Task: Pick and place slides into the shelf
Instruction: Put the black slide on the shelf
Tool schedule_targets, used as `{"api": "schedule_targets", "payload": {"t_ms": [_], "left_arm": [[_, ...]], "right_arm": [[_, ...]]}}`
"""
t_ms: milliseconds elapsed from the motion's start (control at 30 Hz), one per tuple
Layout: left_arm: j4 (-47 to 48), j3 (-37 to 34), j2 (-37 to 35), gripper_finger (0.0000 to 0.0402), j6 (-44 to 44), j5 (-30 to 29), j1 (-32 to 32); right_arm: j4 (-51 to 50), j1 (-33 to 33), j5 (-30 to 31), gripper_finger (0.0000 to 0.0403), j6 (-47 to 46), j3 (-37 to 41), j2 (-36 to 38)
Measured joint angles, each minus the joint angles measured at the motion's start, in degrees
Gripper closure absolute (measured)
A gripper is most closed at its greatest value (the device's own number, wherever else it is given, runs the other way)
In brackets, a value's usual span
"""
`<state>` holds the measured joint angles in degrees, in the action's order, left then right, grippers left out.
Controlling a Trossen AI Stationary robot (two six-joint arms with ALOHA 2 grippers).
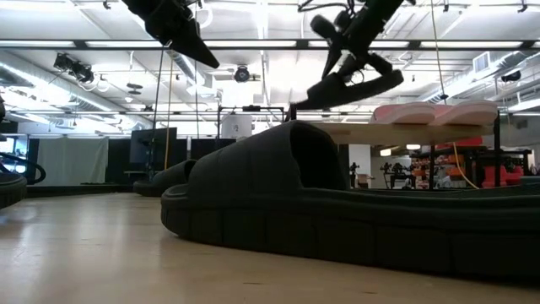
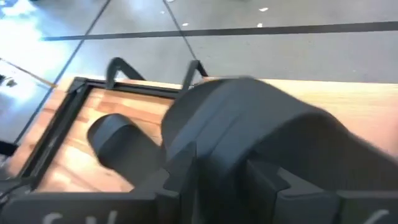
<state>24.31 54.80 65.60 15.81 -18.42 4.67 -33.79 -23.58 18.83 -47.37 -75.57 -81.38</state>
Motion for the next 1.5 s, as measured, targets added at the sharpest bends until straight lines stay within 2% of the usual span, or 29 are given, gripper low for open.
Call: {"api": "schedule_targets", "payload": {"t_ms": [167, 367, 600, 767, 833, 1000, 1100, 1233, 1367, 1500], "left_arm": [[0.13, -0.02, 0.00, 0.0393, 0.02, 0.00, 0.00], [0.11, -0.02, 0.00, 0.0386, -0.11, 0.00, 0.00], [0.09, -0.02, 0.00, 0.0382, -0.13, 0.00, 0.00], [0.09, -0.02, 0.00, 0.0392, -0.09, 0.00, -0.02], [0.09, -0.02, 0.00, 0.0393, -0.09, 0.00, 0.00], [0.07, -0.02, 0.00, 0.0386, -0.13, -0.02, 0.00], [0.09, -0.02, 0.00, 0.0379, -0.13, 0.00, -0.02], [0.09, -0.02, 0.00, 0.0379, -0.13, 0.00, 0.00], [0.09, -0.02, 0.00, 0.0386, -0.12, 0.00, -0.01], [0.11, -0.02, 0.00, 0.0392, -0.15, 0.00, -0.02]], "right_arm": [[-5.38, 1.72, 1.84, 0.0295, 0.29, -0.02, 2.64], [-12.51, 3.32, 4.55, 0.0295, -2.36, -0.02, 1.89], [-13.24, 3.38, 4.64, 0.0295, -2.22, -0.02, 0.56], [-13.28, 3.11, 4.45, 0.0295, 7.72, -0.02, 1.97], [-13.27, 3.09, 4.86, 0.0295, 13.38, -0.02, 3.62], [-13.53, 4.79, 3.70, 0.0295, 20.68, -0.02, 9.04], [-14.60, 7.82, 0.91, 0.0295, 22.53, -0.04, 13.60], [-19.28, 13.52, -3.85, 0.0295, 18.95, -0.09, 18.32], [-21.07, 21.86, -4.30, 0.0295, 14.76, -0.09, 19.87], [-21.31, 29.70, -3.28, 0.0295, 19.49, -0.09, 18.12]]}}
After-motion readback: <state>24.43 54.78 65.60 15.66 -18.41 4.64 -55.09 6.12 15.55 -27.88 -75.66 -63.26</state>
